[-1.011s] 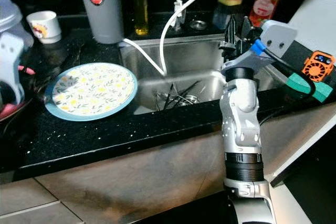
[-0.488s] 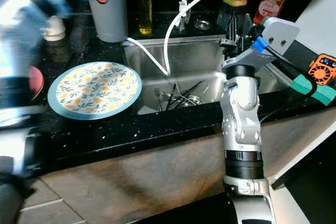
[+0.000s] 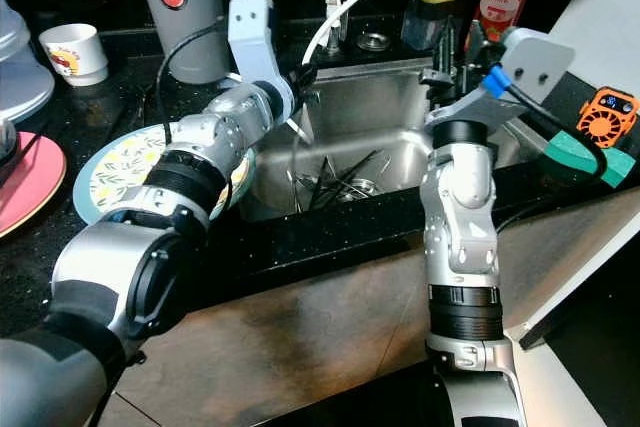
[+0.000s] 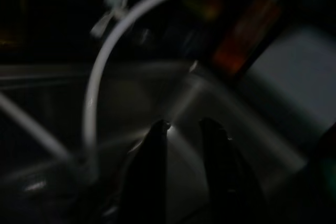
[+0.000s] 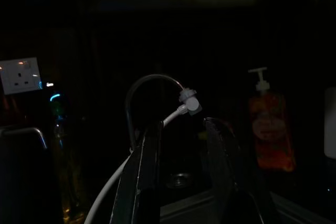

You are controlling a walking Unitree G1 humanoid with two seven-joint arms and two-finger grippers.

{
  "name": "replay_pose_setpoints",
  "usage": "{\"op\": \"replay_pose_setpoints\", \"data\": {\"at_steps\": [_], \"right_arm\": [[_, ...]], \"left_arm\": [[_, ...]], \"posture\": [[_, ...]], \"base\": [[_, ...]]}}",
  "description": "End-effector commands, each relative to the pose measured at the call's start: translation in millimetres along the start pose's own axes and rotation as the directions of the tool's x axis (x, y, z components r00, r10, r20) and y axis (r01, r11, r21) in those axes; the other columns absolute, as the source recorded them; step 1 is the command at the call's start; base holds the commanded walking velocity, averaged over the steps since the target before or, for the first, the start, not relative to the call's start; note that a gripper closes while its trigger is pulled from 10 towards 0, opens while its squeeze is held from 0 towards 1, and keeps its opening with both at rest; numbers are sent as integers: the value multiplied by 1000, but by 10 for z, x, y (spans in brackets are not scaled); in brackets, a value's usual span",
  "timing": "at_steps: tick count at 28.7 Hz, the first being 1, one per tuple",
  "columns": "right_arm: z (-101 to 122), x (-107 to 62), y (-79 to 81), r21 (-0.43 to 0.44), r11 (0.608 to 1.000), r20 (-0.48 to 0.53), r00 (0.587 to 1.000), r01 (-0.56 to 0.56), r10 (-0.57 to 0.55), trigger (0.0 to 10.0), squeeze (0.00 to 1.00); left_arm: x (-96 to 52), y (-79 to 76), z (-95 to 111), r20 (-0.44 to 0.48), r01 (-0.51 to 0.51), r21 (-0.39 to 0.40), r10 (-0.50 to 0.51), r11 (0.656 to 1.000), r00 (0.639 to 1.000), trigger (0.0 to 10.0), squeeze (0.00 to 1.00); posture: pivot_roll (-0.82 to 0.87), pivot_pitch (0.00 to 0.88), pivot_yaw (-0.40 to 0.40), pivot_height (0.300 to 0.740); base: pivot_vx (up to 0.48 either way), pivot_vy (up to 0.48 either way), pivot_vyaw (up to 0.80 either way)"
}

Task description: Kitchen organization

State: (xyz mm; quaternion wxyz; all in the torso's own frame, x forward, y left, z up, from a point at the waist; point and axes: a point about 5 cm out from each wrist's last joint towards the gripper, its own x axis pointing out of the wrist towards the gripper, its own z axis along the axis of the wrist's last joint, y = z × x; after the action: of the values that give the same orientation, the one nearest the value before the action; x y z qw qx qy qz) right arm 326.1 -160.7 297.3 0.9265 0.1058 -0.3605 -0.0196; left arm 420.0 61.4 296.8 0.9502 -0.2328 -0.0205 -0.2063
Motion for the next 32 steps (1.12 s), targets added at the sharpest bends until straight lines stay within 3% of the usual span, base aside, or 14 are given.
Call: {"op": "replay_pose_setpoints", "data": {"at_steps": [1,2,3,5,7,8,11,13,16,17,20,24,27,32], "right_arm": [[44,-7,8,-1,1000,23,1000,-2,2,10000,0],[43,-7,10,0,1000,23,1000,-3,3,10000,0],[39,-6,12,2,1000,21,1000,-3,3,10000,0],[21,-4,25,6,1000,15,1000,-6,6,10000,0],[8,-1,40,12,1000,9,1000,-11,11,10000,0],[5,0,45,14,1000,8,1000,-12,12,10000,0],[-6,3,72,22,1000,3,1000,-18,18,10000,0],[-11,3,79,24,1000,1,1000,-20,20,10000,0],[-27,1,98,32,999,-7,1000,-25,26,10000,0],[-27,1,98,32,999,-7,1000,-25,26,10000,0],[-18,-4,91,28,999,-8,1000,-25,25,10000,0],[-14,-14,58,22,1000,-8,1000,-12,12,10000,0],[-27,-38,30,19,1000,-16,1000,-1,1,10000,0],[-32,-32,42,23,1000,-18,1000,-7,7,10000,0]], "left_arm": [[5,-72,322,137,84,-64,-75,994,988,10000,757],[-1,-61,381,159,89,-61,-79,994,984,10000,757],[-17,-21,446,174,78,-28,-72,997,982,10000,0],[-64,155,535,165,-43,186,12,982,986,10000,0],[-121,378,562,149,-188,366,142,911,979,10000,0],[-142,449,565,146,-229,406,184,885,972,10000,0],[-327,890,600,147,-428,448,407,785,902,10000,0],[-386,998,618,154,-465,449,447,763,881,10000,0],[-678,1458,610,141,-619,445,632,647,762,10000,0],[-678,1458,610,141,-619,445,632,647,762,10000,0],[-878,1714,573,100,-655,493,711,572,696,10000,0],[-976,1821,574,72,-673,482,740,561,669,10000,0],[-1079,1931,512,-7,-659,462,746,593,666,10000,0],[-1149,2000,480,-35,-660,471,760,585,649,10000,0]], "posture": [[116,0,-4,740],[116,0,-4,740],[125,0,-10,740],[139,0,-16,740],[146,0,-20,740],[146,0,-20,740],[166,0,-32,740],[166,0,-32,740],[173,7,-41,740],[173,7,-41,740],[165,18,-35,740],[165,24,-31,740],[168,31,-29,740],[176,40,-35,740]], "base": [[0,0,0],[0,0,0],[0,0,0],[0,0,0],[0,0,0],[0,0,0],[0,0,0],[0,0,0],[0,0,0],[0,0,0],[0,0,0],[0,0,0],[0,0,0],[0,0,0]]}}
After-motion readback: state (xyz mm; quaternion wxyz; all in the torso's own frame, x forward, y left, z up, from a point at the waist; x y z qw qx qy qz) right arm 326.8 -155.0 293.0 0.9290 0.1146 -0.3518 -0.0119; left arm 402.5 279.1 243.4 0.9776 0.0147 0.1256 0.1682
